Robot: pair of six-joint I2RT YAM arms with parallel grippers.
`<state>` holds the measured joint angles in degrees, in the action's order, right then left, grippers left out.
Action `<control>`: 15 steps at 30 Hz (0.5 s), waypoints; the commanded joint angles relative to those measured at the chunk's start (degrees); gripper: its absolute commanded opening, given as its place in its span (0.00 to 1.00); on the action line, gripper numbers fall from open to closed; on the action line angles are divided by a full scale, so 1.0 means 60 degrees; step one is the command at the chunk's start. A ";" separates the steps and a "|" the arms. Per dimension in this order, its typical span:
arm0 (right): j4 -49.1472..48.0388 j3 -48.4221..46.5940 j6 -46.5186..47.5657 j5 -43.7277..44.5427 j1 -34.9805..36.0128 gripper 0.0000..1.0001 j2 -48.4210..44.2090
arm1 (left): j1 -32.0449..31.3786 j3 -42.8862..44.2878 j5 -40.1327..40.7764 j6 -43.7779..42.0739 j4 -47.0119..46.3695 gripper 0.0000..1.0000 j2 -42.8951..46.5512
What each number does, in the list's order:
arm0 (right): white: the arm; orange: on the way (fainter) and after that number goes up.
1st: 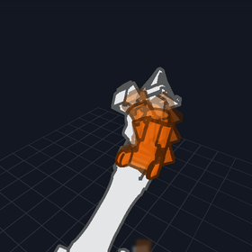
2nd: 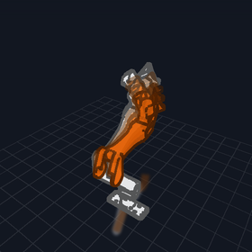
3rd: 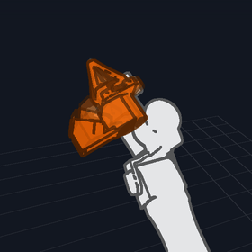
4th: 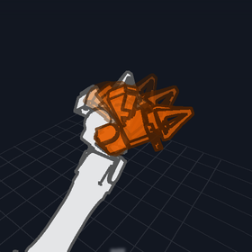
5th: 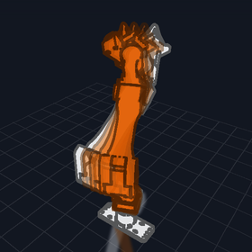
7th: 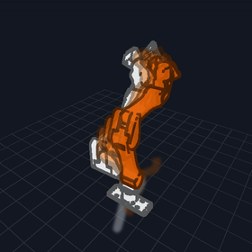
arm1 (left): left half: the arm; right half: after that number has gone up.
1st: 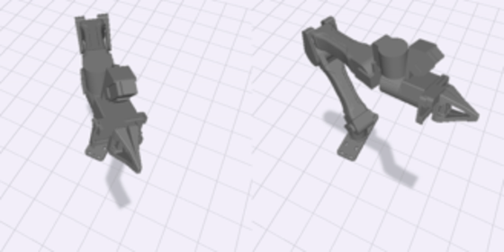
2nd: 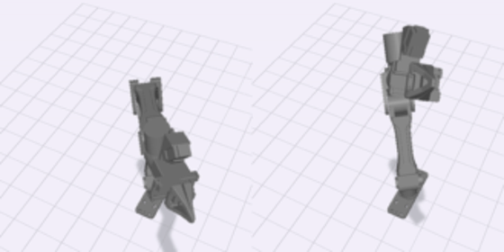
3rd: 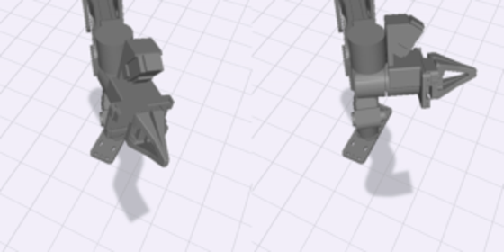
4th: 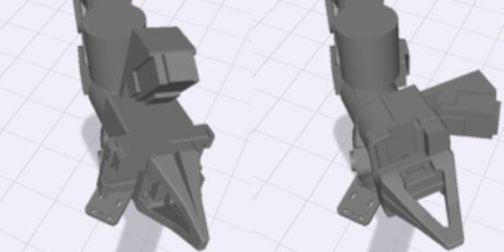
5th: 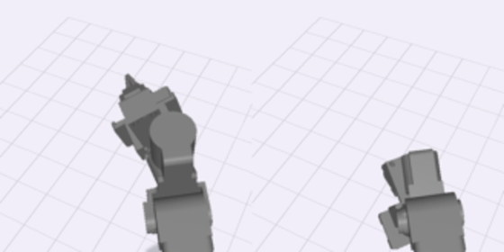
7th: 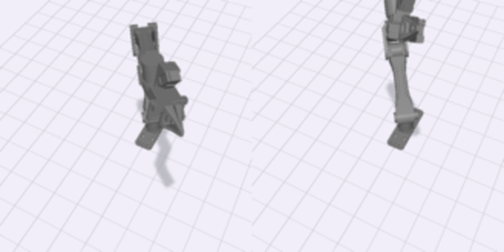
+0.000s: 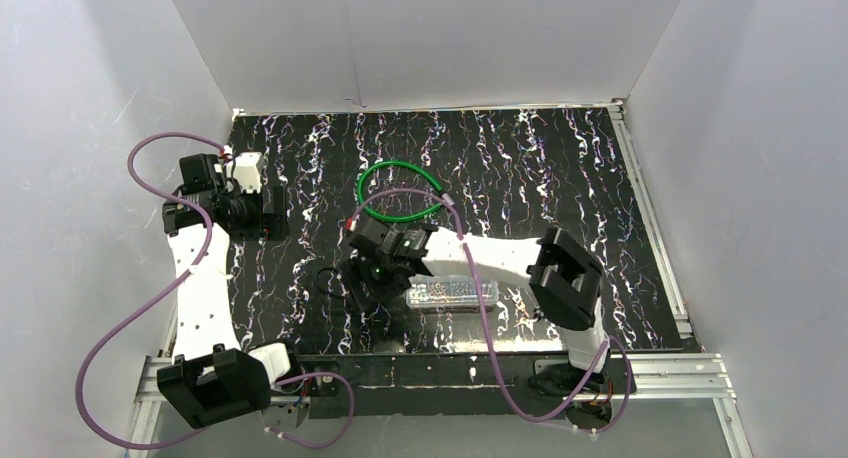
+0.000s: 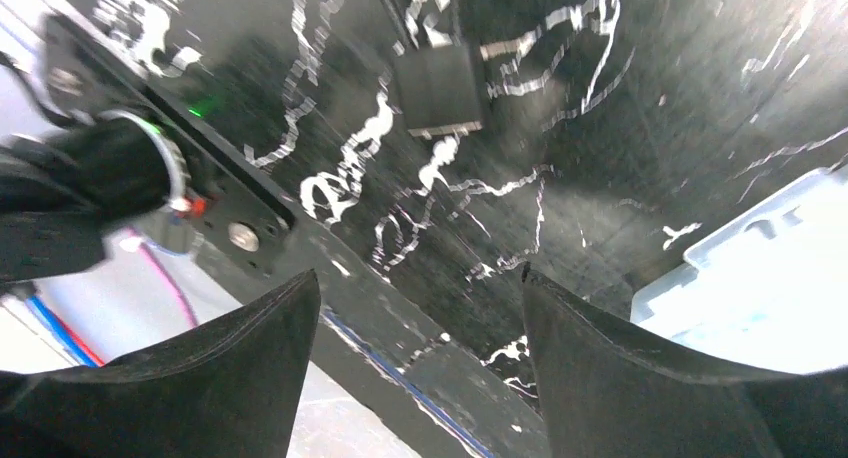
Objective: Unlock with the key
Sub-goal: Move the lock to the center of the board.
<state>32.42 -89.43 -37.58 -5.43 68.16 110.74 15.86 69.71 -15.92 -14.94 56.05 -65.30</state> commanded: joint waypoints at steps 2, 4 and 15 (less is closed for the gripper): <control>-0.0142 0.0375 -0.0282 0.0067 0.0205 0.79 0.0172 | 0.0030 0.0089 -0.0184 0.0031 0.0344 1.00 0.0439; -0.0145 0.0480 -0.0378 0.0239 0.0215 0.79 0.0170 | 0.0028 0.0105 -0.0177 0.0050 0.0359 1.00 0.0476; -0.0491 0.1381 -0.0626 0.0846 -0.0044 0.79 0.0351 | 0.0023 0.0285 -0.0110 0.0056 0.0489 1.00 0.0475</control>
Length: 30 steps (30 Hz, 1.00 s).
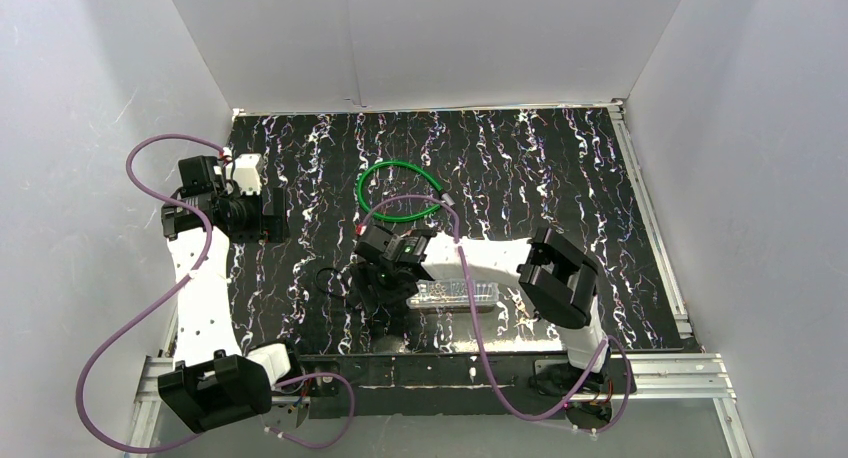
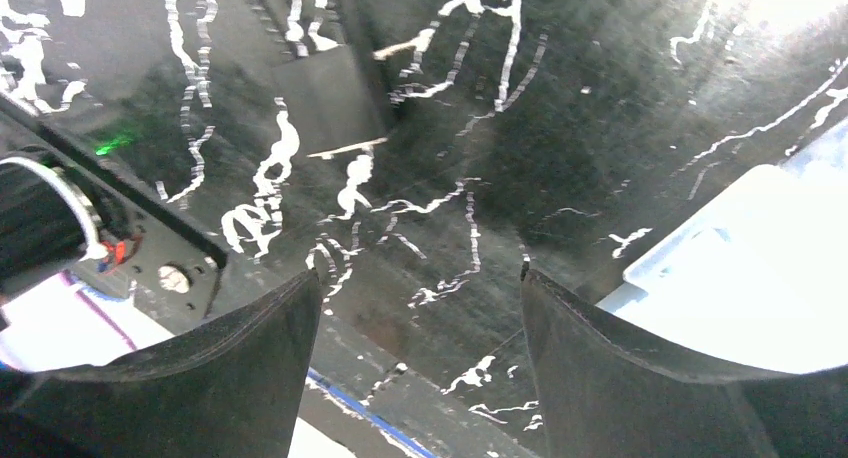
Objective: Unlock with the key
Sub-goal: Move the lock to the center of the board, then move the distractor to the center of the board.
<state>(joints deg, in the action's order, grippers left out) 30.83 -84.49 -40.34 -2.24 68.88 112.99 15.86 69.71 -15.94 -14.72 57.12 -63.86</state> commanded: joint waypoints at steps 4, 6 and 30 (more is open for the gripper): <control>-0.0510 0.1769 -0.0176 0.0705 -0.0470 0.79 -0.0665 | 0.0028 0.0206 -0.0041 -0.0049 0.0307 0.99 0.0296; -0.0656 0.2237 -0.0163 0.0741 -0.0756 0.79 -0.1032 | 0.0031 0.0161 -0.0049 -0.0042 0.0267 0.99 0.0298; -0.0359 0.3774 0.1299 0.1091 -0.3833 0.81 -0.3638 | 0.0026 0.0065 -0.0429 0.0036 0.0296 1.00 0.0290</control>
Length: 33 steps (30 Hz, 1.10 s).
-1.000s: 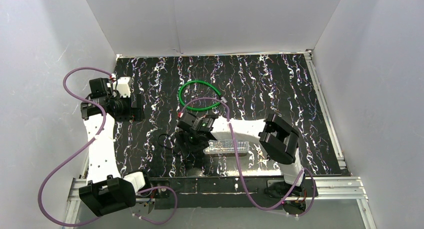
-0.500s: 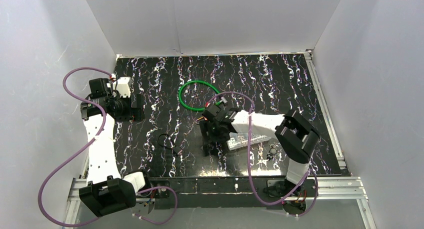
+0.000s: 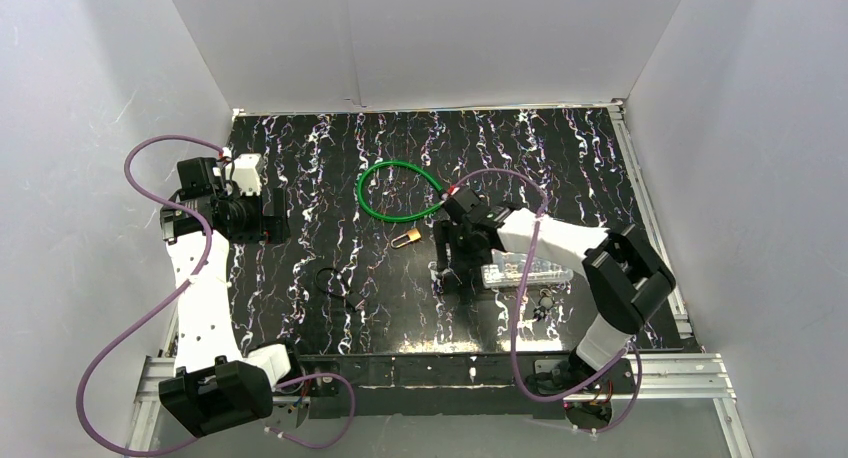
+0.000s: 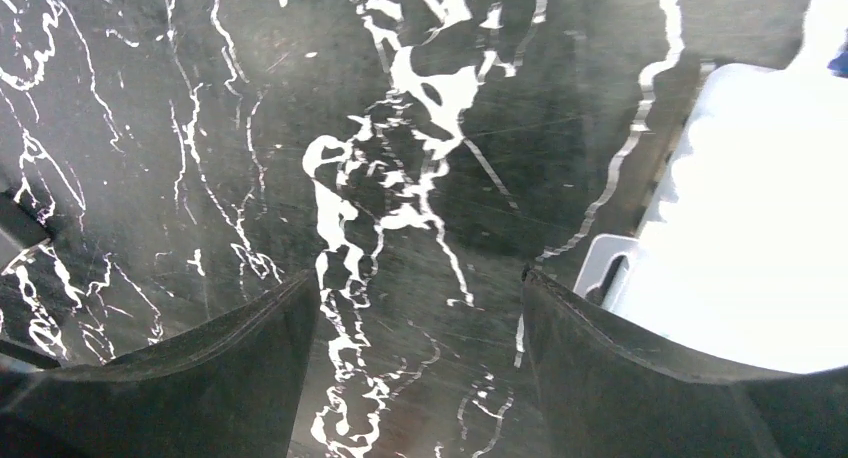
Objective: Unlock with the key
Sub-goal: Move the distractor to the center of the board.
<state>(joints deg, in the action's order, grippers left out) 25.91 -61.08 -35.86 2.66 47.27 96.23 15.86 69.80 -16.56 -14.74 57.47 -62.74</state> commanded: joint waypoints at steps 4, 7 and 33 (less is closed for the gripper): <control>0.0827 -0.0308 0.0480 0.0120 -0.0030 0.82 -0.1850 | 0.0023 0.0069 -0.0317 0.0053 0.0214 0.99 0.0095; 0.1379 0.0170 -0.0078 0.0333 0.0200 0.81 -0.2515 | 0.0023 0.0213 -0.0303 0.0006 0.0275 1.00 0.0073; 0.0988 0.1983 0.0503 0.1020 -0.3816 0.80 -0.2392 | 0.0023 0.0599 -0.0698 0.0094 0.0676 0.99 0.0302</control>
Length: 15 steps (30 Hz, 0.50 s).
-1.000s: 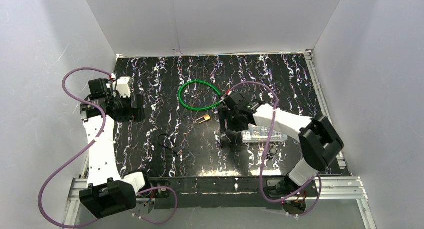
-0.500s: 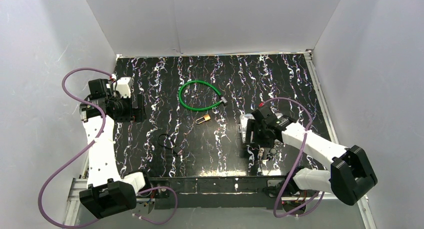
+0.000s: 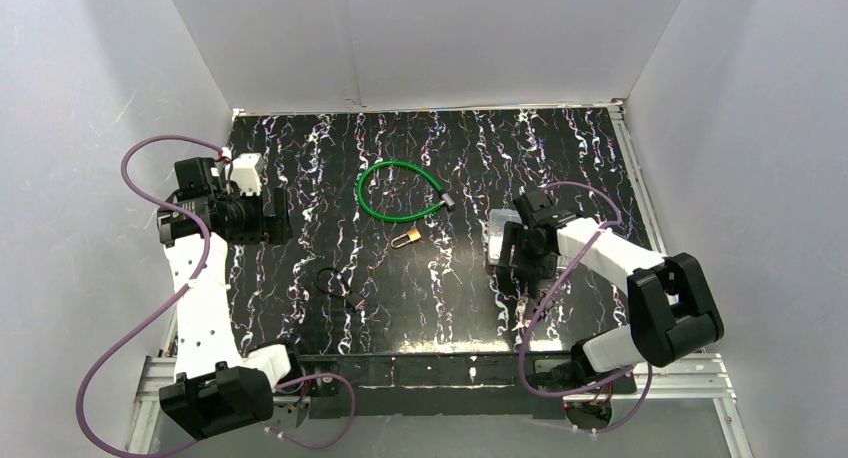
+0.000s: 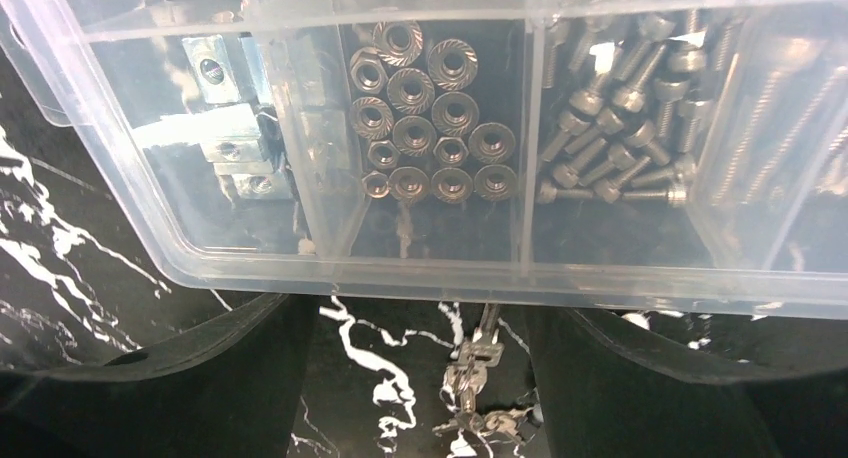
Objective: Unlock with the key
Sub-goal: Move the distractor to the center of the board.
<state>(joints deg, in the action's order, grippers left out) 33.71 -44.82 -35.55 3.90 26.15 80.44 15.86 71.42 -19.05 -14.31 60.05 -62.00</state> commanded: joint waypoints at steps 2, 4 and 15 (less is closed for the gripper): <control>-0.0235 -0.0995 0.0592 0.1058 -0.0423 0.80 0.0427 | 0.0024 0.0310 -0.0294 -0.0002 0.0232 1.00 0.0167; -0.0106 -0.1304 0.0708 0.1382 -0.0532 0.80 0.0719 | 0.0024 0.0308 -0.0276 -0.0014 0.0218 1.00 0.0144; 0.0307 -0.2526 0.0785 0.2637 -0.0946 0.81 0.2024 | 0.0023 0.0060 -0.0497 0.0040 0.0055 0.99 0.0052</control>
<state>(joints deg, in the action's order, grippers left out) 34.92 -55.79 -31.97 14.57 21.65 90.52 15.86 71.42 -19.86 -14.33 60.01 -62.00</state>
